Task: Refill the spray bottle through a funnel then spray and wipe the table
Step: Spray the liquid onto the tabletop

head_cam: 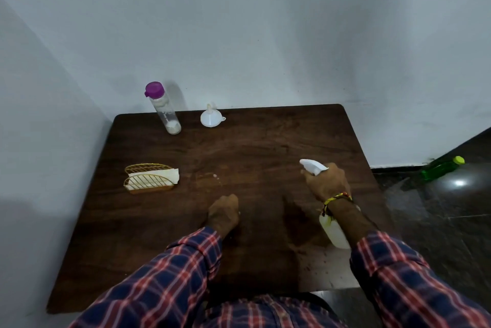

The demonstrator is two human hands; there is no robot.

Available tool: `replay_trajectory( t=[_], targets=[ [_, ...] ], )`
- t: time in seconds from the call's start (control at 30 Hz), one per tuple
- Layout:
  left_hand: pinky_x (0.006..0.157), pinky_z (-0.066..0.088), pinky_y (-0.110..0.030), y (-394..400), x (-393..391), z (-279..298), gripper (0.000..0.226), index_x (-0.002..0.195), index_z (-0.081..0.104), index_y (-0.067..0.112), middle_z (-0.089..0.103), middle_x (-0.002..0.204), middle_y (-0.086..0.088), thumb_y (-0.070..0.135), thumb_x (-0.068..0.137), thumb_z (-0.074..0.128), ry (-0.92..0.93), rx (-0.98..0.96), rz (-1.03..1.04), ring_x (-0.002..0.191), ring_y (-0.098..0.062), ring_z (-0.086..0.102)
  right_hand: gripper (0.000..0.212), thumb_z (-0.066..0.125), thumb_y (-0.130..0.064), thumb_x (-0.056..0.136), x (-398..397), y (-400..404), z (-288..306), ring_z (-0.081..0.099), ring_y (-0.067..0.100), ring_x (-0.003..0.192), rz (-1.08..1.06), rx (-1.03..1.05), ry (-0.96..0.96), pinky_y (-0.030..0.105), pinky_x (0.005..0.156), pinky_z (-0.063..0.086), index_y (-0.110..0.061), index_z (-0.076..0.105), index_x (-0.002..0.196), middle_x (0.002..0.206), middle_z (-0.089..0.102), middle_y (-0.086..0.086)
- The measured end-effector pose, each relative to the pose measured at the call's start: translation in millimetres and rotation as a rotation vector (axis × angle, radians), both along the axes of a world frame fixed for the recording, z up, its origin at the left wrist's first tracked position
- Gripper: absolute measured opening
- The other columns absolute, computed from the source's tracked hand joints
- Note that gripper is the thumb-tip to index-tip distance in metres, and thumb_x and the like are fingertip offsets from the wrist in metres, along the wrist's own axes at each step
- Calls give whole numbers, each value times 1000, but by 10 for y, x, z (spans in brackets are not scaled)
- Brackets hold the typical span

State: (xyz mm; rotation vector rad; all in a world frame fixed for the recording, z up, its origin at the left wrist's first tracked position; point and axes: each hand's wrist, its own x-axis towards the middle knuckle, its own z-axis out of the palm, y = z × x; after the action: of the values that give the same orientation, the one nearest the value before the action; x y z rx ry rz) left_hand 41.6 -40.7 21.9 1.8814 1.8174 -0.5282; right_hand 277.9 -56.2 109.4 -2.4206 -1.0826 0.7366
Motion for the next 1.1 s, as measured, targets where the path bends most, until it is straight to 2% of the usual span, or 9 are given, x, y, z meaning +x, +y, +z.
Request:
replay_trajectory(
  t=[0.07,0.2,0.37,0.5,0.6,0.7,0.83,0.97,1.1],
  targets=[
    [89,51,-37,-29,23,-22,27,115,62,18,64,118,-8,28,91,56,0,26,-21,108,-28,62,48,72,-44,82,36,-30,-23,65,35,99,-25,-1,-1,34,78,50,-5,64,109,110,68,16],
    [91,50,-38,-15,111,6,30,118,59,15,61,121,-10,31,93,55,-83,35,8,109,-28,60,63,76,-55,75,36,-48,-24,65,34,102,138,-134,91,43,90,55,-15,62,122,116,64,13],
    [109,35,-33,76,334,125,47,141,47,24,51,142,-1,36,96,55,-510,131,71,132,-19,45,64,80,-55,68,-78,-109,-36,68,31,92,14,-19,82,40,79,59,-7,61,106,105,68,11],
    [111,35,-32,150,513,312,52,144,42,27,50,145,1,34,95,58,-651,261,15,134,-15,44,65,77,-60,70,-127,-101,-52,66,26,103,170,-124,102,36,87,55,-14,64,114,108,67,4],
    [111,38,-36,190,553,349,53,145,40,27,51,143,-1,32,96,56,-646,286,45,133,-17,46,53,71,-50,81,-138,-130,-67,61,30,111,162,-146,37,37,92,51,-13,61,117,121,63,10],
    [110,39,-36,220,503,309,50,145,40,25,51,143,-2,28,97,55,-556,312,105,132,-18,46,51,68,-51,82,-126,-164,-96,62,31,108,109,-143,-22,38,90,51,-11,60,113,118,65,11],
    [107,38,-35,220,400,204,48,143,43,22,52,140,-4,26,97,54,-465,252,160,129,-20,48,62,75,-56,76,-87,-62,-99,63,28,108,128,-125,88,34,89,52,-12,62,119,117,66,8],
    [106,40,-35,264,379,162,45,141,44,22,54,138,-3,25,97,52,-442,259,123,126,-19,50,60,73,-57,76,-150,21,-86,65,31,100,42,-44,59,35,81,52,-6,63,108,109,68,13],
    [106,41,-35,357,353,166,45,141,45,21,55,136,-5,26,97,51,-405,268,115,125,-20,52,66,67,-63,77,-166,75,-123,62,28,108,176,-163,62,34,89,51,-18,59,125,117,64,7]
  ],
)
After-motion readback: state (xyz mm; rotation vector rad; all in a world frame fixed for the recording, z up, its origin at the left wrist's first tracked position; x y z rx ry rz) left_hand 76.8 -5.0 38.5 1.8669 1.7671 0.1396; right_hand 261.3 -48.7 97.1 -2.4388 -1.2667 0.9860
